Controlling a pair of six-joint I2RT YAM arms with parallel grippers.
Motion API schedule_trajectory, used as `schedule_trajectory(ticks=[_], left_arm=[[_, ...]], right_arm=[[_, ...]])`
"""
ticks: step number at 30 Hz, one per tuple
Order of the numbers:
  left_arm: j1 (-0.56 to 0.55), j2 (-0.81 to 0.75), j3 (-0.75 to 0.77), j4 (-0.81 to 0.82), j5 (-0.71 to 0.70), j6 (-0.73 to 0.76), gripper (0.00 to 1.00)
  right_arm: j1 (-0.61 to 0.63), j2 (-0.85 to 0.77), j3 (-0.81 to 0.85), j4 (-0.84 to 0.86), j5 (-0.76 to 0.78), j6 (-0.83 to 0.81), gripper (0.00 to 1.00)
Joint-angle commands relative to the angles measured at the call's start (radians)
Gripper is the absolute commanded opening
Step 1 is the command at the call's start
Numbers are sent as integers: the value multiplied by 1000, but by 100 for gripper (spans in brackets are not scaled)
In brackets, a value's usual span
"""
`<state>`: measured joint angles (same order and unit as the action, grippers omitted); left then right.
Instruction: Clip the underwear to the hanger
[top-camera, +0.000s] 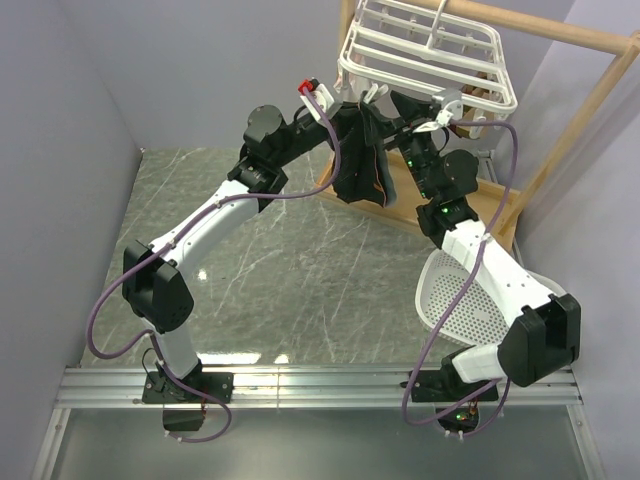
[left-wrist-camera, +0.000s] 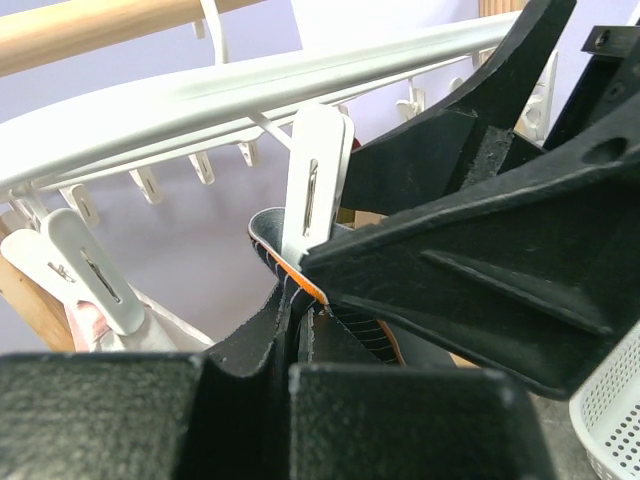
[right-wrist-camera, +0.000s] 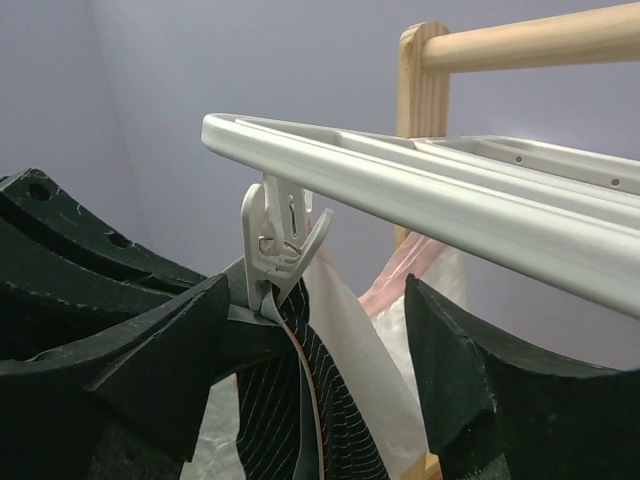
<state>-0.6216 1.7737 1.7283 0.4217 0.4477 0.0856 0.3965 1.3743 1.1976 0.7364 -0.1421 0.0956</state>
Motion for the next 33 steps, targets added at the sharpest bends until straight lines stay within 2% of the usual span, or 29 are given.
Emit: schedule_trajectory(ticks=[1, 15, 21, 24, 28, 33], left_arm=[[-7, -57, 19, 68, 3, 3, 0], [-4, -69, -39, 54, 5, 0, 0], [-4, -72, -56, 42, -3, -3, 1], [-3, -79, -61, 32, -10, -3, 7], [-4, -91, -78, 17, -15, -1, 21], [-3, -109, -93, -21, -6, -10, 34]], right_arm=[[1, -41, -16, -6, -42, 16, 79], [-16, -139, -79, -101, -59, 21, 89], [-33, -195, -108, -173, -97, 6, 90], [-51, -222, -116, -225, -119, 1, 90], [-77, -264, -115, -302, -160, 16, 91], [-119, -316, -116, -402, -198, 26, 92]])
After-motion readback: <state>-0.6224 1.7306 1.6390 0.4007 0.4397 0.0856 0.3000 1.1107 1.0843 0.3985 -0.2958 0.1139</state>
